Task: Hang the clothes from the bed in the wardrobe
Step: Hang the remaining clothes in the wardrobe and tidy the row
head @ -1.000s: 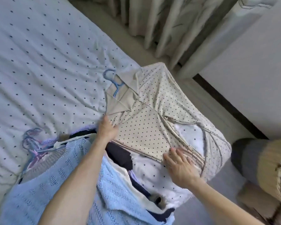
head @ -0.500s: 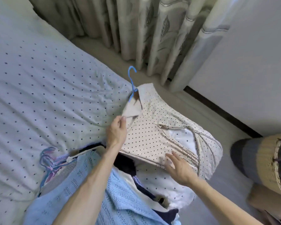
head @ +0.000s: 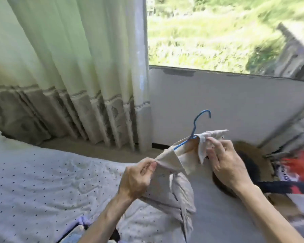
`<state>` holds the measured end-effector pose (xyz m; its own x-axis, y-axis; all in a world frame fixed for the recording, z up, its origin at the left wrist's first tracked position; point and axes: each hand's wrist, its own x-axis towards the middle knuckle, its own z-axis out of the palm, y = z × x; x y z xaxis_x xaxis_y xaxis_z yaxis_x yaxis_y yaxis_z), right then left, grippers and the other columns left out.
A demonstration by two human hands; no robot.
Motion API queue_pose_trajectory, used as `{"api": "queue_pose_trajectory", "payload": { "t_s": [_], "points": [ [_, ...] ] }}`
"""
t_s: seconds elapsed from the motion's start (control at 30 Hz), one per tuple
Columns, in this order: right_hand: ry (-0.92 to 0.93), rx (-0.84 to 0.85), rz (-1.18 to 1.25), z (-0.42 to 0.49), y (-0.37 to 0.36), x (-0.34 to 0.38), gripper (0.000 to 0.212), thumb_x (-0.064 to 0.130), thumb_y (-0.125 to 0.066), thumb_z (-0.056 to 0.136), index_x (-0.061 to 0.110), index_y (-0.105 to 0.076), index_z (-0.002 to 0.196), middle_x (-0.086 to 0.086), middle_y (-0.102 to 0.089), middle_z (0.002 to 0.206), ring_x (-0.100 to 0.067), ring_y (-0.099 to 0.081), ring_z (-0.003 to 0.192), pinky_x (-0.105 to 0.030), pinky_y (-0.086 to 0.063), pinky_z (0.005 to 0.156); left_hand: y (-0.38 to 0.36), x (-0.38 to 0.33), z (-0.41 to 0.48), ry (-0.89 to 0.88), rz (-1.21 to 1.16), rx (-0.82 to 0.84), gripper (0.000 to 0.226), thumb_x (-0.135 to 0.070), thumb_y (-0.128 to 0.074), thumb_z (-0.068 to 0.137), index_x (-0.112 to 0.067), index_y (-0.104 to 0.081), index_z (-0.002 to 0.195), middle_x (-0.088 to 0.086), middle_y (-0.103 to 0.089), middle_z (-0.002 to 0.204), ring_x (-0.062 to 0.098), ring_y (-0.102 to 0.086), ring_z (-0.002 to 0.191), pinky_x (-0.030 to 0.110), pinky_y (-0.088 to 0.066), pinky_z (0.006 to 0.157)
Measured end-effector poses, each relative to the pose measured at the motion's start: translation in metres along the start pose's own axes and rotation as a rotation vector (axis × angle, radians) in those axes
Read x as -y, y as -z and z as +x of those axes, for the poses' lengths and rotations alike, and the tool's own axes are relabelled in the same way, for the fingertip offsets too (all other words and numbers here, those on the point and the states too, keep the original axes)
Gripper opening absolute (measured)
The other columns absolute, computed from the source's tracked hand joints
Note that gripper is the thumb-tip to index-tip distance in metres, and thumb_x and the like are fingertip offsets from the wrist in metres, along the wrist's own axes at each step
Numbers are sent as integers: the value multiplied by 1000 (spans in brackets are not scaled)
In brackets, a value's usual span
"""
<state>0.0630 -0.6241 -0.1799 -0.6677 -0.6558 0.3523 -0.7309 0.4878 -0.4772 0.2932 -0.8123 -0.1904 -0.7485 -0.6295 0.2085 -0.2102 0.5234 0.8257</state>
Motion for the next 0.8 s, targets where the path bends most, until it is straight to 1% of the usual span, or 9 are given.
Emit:
{"api": "queue_pose_trajectory", "payload": {
  "t_s": [0.1, 0.27, 0.4, 0.47, 0.53, 0.57, 0.63, 0.7, 0.8],
  "points": [
    [-47, -124, -84, -48, 70, -45, 54, 51, -48, 94, 39, -37, 146, 4, -26, 145, -22, -53, 99, -45, -55, 75, -36, -62, 1, -141, -71, 93, 12, -47, -58, 91, -45, -69, 86, -23, -67, 69, -5, -61, 65, 18, -47, 61],
    [-202, -397, -67, -162, 174, -91, 62, 38, -52, 100, 30, -24, 155, 2, -10, 162, -31, -45, 132, -53, -51, 87, -106, -161, -1, -387, -145, 253, 25, -54, -59, 87, -34, -71, 94, -9, -70, 69, 3, -61, 62, 34, -55, 60],
    [-379, -511, -131, -260, 259, -113, 68, 38, -50, 100, 43, -10, 155, 14, 1, 163, -30, -62, 109, -45, -54, 70, -159, -250, -19, -573, -201, 382, 27, -49, -61, 88, -26, -74, 89, -15, -64, 62, -3, -53, 56, 22, -45, 52],
    [-463, -550, -156, -297, 295, -119, 70, 31, -51, 101, 44, -8, 155, 15, 3, 163, -30, -57, 118, -46, -54, 73, -180, -290, -31, -654, -225, 459, 28, -46, -59, 90, -24, -75, 87, -17, -62, 62, -3, -53, 55, 19, -42, 52],
    [-483, -633, -209, -323, 327, -126, 60, 28, -46, 104, 35, -17, 156, 6, -11, 163, -22, -46, 131, -42, -50, 85, -199, -326, -40, -735, -216, 524, 28, -48, -57, 90, -27, -75, 87, -16, -67, 67, -1, -59, 57, 20, -44, 51],
    [-498, -664, -249, -332, 342, -128, 49, 29, -41, 105, 30, -28, 152, -2, -27, 157, -17, -44, 129, -37, -47, 88, -210, -342, -43, -763, -207, 552, 28, -50, -56, 90, -28, -74, 88, -16, -68, 68, 0, -61, 58, 21, -46, 51],
    [-584, -673, -344, -349, 365, -138, 33, 30, -32, 104, 27, -48, 133, -8, -51, 126, -11, -45, 103, -29, -41, 75, -234, -370, -50, -805, -175, 594, 27, -53, -54, 89, -33, -71, 91, -16, -70, 72, 2, -65, 62, 26, -52, 52],
    [-678, -687, -419, -365, 380, -152, 27, 26, -33, 100, 27, -51, 120, -4, -49, 104, -17, -45, 86, -35, -38, 71, -258, -392, -56, -832, -126, 651, 25, -57, -53, 91, -38, -67, 99, -14, -71, 78, 4, -68, 69, 34, -58, 56],
    [-771, -697, -540, -386, 394, -175, 18, 27, -37, 105, 28, -49, 119, -3, -47, 98, -29, -54, 77, -44, -47, 73, -290, -416, -64, -818, -141, 830, 23, -55, -59, 93, -49, -59, 116, -8, -68, 75, 10, -69, 74, 34, -59, 63]
  ]
}}
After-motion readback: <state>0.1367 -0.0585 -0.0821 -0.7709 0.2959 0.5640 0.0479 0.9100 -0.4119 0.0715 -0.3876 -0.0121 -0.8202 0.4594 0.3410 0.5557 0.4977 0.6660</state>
